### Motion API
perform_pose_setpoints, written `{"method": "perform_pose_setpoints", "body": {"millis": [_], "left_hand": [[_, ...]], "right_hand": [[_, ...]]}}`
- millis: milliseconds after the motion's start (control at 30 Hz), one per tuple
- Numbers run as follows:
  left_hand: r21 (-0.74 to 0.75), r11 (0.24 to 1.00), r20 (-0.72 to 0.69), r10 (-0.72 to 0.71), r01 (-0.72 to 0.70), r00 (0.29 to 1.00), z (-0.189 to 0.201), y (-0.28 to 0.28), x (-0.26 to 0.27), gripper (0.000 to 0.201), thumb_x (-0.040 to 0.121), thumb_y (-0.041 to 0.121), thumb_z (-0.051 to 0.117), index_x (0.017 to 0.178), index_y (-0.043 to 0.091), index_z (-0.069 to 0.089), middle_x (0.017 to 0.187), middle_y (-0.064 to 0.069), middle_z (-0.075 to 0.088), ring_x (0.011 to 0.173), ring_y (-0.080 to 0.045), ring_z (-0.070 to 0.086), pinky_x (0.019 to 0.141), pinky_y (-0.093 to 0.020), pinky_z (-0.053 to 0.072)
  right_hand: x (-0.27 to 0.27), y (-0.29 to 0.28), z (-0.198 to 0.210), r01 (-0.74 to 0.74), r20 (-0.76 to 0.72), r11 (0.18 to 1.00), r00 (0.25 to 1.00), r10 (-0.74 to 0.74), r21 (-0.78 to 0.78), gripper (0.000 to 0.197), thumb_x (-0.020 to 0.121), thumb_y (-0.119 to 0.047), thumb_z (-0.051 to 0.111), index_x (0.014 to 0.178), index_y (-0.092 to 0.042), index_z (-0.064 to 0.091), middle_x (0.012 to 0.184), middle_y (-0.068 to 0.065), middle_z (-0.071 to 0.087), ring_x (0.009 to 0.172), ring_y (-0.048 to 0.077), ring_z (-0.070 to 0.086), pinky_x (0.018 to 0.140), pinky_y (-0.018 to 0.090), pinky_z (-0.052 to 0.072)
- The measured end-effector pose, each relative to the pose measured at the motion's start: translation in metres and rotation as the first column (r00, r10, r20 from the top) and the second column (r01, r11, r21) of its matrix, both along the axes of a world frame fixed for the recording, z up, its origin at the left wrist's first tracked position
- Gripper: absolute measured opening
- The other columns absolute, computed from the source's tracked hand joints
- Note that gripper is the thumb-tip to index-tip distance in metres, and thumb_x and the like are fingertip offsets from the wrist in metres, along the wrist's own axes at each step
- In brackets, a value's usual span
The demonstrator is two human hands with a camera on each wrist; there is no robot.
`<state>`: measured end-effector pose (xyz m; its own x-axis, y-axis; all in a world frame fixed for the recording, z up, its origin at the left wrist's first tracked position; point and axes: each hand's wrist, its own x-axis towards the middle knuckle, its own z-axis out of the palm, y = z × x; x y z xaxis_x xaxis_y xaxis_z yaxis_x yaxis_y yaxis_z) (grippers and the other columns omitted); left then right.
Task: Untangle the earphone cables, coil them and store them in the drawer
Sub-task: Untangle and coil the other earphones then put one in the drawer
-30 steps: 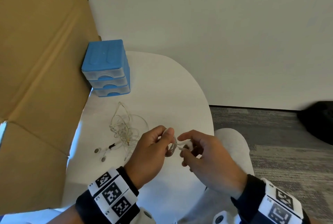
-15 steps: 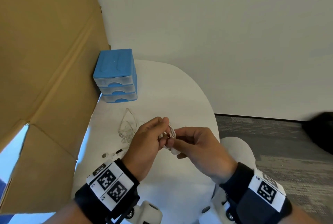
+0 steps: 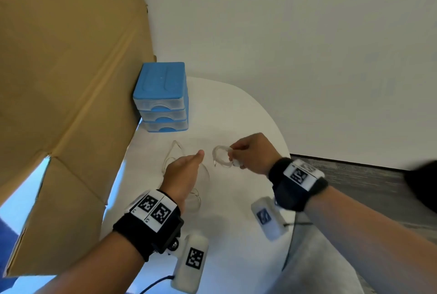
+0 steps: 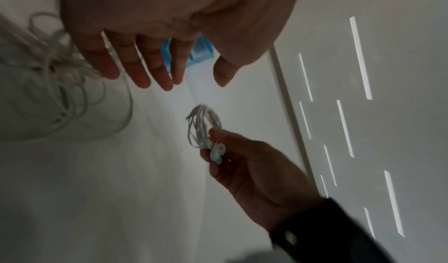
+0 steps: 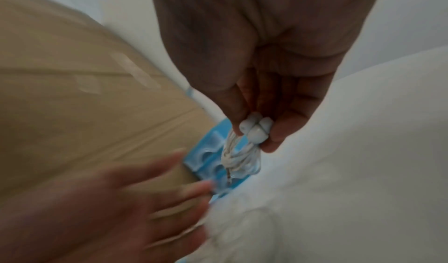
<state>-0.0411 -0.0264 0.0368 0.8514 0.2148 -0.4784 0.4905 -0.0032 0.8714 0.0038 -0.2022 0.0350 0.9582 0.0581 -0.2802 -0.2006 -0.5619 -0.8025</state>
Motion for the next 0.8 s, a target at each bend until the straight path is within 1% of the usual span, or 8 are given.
{"method": "perform_pose_setpoints", "body": {"millis": [133, 267, 333, 400, 500, 700, 767, 800], "left_hand": [[-0.032, 0.999, -0.018, 0.037, -0.038, 0.999, -0.004, 0.008, 0.009, 0.017, 0.092, 0.038, 0.061, 0.091, 0.021, 0.064, 0.102, 0.001, 0.065, 0.099, -0.019, 0.058, 0.083, -0.032, 0.042], [-0.048, 0.998, -0.004, 0.031, -0.032, 0.999, -0.007, 0.008, 0.01, 0.013, 0.09, 0.03, 0.065, 0.094, 0.018, 0.066, 0.1, 0.0, 0.066, 0.095, -0.016, 0.059, 0.08, -0.031, 0.044], [-0.05, 0.999, -0.018, 0.0, -0.001, 1.0, -0.007, 0.009, 0.01, 0.014, 0.089, 0.03, 0.067, 0.092, 0.016, 0.066, 0.091, 0.001, 0.065, 0.085, -0.016, 0.06, 0.07, -0.029, 0.045], [-0.098, 0.995, -0.072, -0.043, 0.036, 0.996, -0.006, 0.013, 0.012, 0.02, 0.085, 0.035, 0.07, 0.086, 0.016, 0.064, 0.075, 0.002, 0.056, 0.066, -0.016, 0.055, 0.058, -0.027, 0.04], [-0.183, 0.983, -0.118, -0.05, 0.028, 0.992, -0.005, 0.019, 0.021, 0.027, 0.082, 0.038, 0.073, 0.092, 0.014, 0.064, 0.063, 0.004, 0.043, 0.052, -0.013, 0.041, 0.051, -0.027, 0.032], [-0.165, 0.985, -0.091, 0.036, -0.05, 0.995, -0.009, 0.03, 0.026, 0.022, 0.084, 0.027, 0.073, 0.074, 0.018, 0.055, 0.065, 0.002, 0.046, 0.052, -0.013, 0.042, 0.051, -0.026, 0.036], [-0.233, 0.959, -0.101, 0.14, -0.16, 0.985, -0.009, 0.033, 0.028, 0.018, 0.085, 0.024, 0.07, 0.078, 0.018, 0.056, 0.063, 0.003, 0.045, 0.05, -0.012, 0.041, 0.05, -0.026, 0.037], [-0.261, 0.942, -0.096, 0.19, -0.209, 0.977, -0.008, 0.033, 0.029, 0.016, 0.086, 0.023, 0.069, 0.079, 0.017, 0.056, 0.062, 0.004, 0.045, 0.049, -0.011, 0.04, 0.05, -0.026, 0.036]], "right_hand": [[0.059, 0.004, -0.027, -0.024, -0.086, 0.983, 0.996, 0.008, -0.183, 0.008, 0.085, -0.014, 0.067, 0.083, -0.012, 0.075, 0.079, 0.007, 0.069, 0.064, 0.019, 0.062, 0.06, 0.027, 0.052], [0.087, 0.012, -0.052, -0.083, -0.108, 0.929, 0.993, 0.047, -0.36, 0.022, 0.088, -0.022, 0.066, 0.106, -0.011, 0.075, 0.106, 0.008, 0.071, 0.094, 0.025, 0.065, 0.075, 0.029, 0.05], [0.093, 0.012, -0.055, -0.068, -0.083, 0.913, 0.996, 0.038, -0.402, 0.029, 0.087, -0.029, 0.067, 0.113, -0.018, 0.071, 0.116, 0.006, 0.068, 0.106, 0.026, 0.063, 0.083, 0.029, 0.049], [0.098, 0.009, -0.056, -0.009, -0.075, 0.929, 0.997, -0.021, -0.371, 0.043, 0.079, -0.038, 0.074, 0.119, -0.024, 0.065, 0.119, 0.003, 0.066, 0.108, 0.026, 0.064, 0.091, 0.032, 0.051], [0.103, -0.001, -0.055, 0.053, -0.082, 0.955, 0.993, -0.08, -0.29, 0.054, 0.071, -0.044, 0.081, 0.119, -0.024, 0.064, 0.112, 0.0, 0.067, 0.097, 0.026, 0.067, 0.089, 0.039, 0.056], [0.087, -0.008, -0.041, 0.134, 0.072, 0.934, 0.991, -0.116, -0.331, 0.027, 0.086, -0.037, 0.068, 0.108, -0.023, 0.068, 0.109, 0.0, 0.07, 0.1, 0.023, 0.064, 0.081, 0.029, 0.048], [0.066, 0.009, -0.031, 0.116, 0.197, 0.942, 0.979, -0.055, -0.316, 0.017, 0.088, -0.032, 0.064, 0.1, -0.022, 0.07, 0.099, 0.0, 0.071, 0.092, 0.023, 0.066, 0.077, 0.028, 0.049], [0.054, 0.02, -0.028, 0.028, 0.227, 0.951, 0.973, 0.044, -0.307, 0.013, 0.088, -0.028, 0.063, 0.095, -0.021, 0.071, 0.095, 0.001, 0.072, 0.089, 0.022, 0.066, 0.077, 0.029, 0.05]]}}
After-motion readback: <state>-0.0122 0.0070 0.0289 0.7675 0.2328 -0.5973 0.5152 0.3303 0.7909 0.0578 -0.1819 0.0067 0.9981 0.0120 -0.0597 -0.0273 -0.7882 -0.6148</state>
